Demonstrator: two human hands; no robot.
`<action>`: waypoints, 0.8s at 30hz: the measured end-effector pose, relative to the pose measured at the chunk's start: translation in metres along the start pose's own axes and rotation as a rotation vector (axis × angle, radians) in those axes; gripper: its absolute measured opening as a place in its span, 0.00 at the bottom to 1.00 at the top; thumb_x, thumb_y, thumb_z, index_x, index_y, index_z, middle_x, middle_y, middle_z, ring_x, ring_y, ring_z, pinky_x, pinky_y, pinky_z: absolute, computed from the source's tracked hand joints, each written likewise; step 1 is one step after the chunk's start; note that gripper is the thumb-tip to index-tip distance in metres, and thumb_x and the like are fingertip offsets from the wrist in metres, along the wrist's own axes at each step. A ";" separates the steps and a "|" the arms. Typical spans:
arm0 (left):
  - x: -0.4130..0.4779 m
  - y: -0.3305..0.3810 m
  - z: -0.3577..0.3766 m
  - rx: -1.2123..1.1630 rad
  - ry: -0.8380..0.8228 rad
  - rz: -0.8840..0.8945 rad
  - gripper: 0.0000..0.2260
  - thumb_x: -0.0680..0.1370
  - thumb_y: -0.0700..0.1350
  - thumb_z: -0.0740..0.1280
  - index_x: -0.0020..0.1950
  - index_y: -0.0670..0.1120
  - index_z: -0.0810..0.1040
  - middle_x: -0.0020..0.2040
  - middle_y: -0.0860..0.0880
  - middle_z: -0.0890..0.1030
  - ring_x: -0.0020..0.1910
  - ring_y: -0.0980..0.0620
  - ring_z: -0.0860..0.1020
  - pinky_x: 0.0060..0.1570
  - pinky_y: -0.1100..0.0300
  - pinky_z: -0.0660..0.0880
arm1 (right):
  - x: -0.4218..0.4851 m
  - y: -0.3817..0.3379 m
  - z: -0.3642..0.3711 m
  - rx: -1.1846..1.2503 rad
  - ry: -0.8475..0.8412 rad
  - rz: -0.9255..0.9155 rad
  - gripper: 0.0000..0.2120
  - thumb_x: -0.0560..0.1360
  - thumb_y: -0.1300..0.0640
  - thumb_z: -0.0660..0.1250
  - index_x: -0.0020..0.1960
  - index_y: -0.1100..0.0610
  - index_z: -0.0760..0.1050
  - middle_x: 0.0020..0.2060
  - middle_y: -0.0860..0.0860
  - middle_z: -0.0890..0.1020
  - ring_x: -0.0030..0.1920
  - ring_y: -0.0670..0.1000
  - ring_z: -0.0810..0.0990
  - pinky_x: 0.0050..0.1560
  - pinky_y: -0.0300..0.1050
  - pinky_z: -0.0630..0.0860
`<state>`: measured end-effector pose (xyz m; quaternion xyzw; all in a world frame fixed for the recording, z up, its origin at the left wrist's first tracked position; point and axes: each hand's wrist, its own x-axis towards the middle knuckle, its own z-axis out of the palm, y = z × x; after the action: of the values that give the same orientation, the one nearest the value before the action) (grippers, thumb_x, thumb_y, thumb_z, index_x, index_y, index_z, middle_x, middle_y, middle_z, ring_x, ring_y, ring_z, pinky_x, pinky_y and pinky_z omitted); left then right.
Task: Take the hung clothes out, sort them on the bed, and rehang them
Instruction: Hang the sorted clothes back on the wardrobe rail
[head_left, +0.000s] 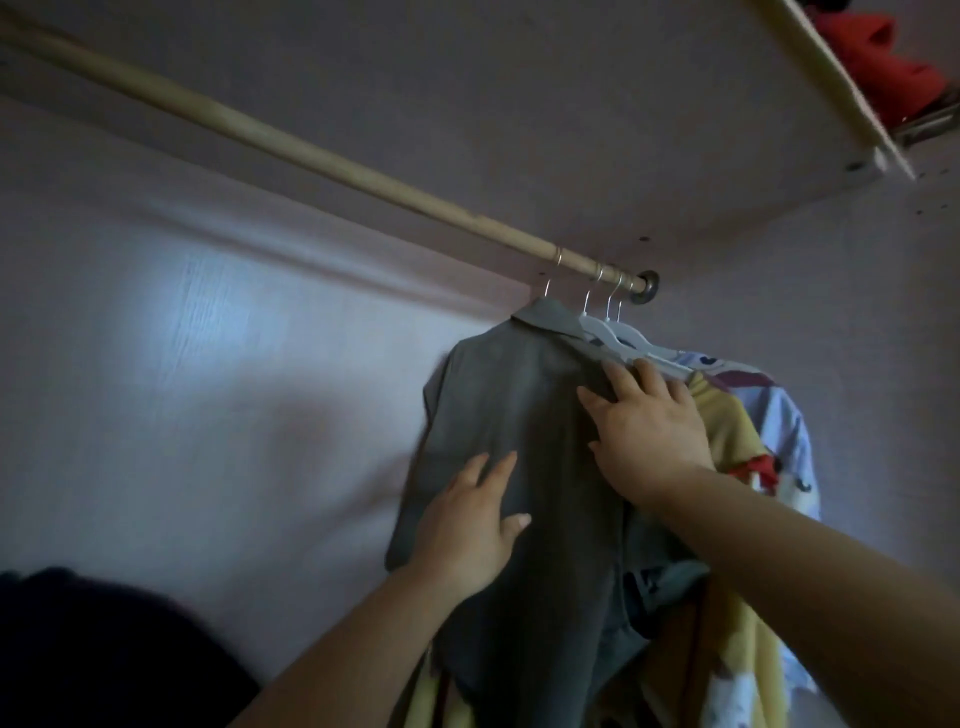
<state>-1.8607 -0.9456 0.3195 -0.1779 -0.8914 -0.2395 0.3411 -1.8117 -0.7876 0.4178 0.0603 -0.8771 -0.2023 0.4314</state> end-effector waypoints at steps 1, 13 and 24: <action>-0.010 0.005 -0.001 0.018 -0.011 -0.009 0.29 0.79 0.54 0.61 0.77 0.53 0.51 0.76 0.48 0.55 0.74 0.49 0.57 0.71 0.55 0.59 | -0.015 0.000 0.000 0.013 -0.017 -0.027 0.24 0.79 0.49 0.55 0.74 0.46 0.57 0.75 0.53 0.53 0.74 0.60 0.48 0.71 0.58 0.51; -0.213 0.121 -0.006 0.229 -0.335 -0.133 0.30 0.78 0.53 0.62 0.76 0.52 0.53 0.74 0.45 0.61 0.72 0.45 0.61 0.67 0.52 0.64 | -0.295 0.009 -0.014 0.288 -0.462 -0.104 0.21 0.77 0.51 0.59 0.70 0.49 0.64 0.69 0.52 0.65 0.68 0.56 0.63 0.67 0.50 0.60; -0.406 0.245 0.018 0.296 -0.885 -0.070 0.27 0.79 0.53 0.61 0.75 0.49 0.58 0.71 0.44 0.64 0.68 0.44 0.65 0.65 0.51 0.65 | -0.539 0.042 -0.070 0.524 -0.809 0.093 0.22 0.76 0.48 0.62 0.69 0.49 0.65 0.64 0.52 0.70 0.64 0.54 0.69 0.64 0.47 0.64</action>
<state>-1.4666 -0.7969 0.1007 -0.1824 -0.9812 -0.0220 -0.0584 -1.4202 -0.6194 0.0785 0.0443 -0.9977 0.0376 0.0344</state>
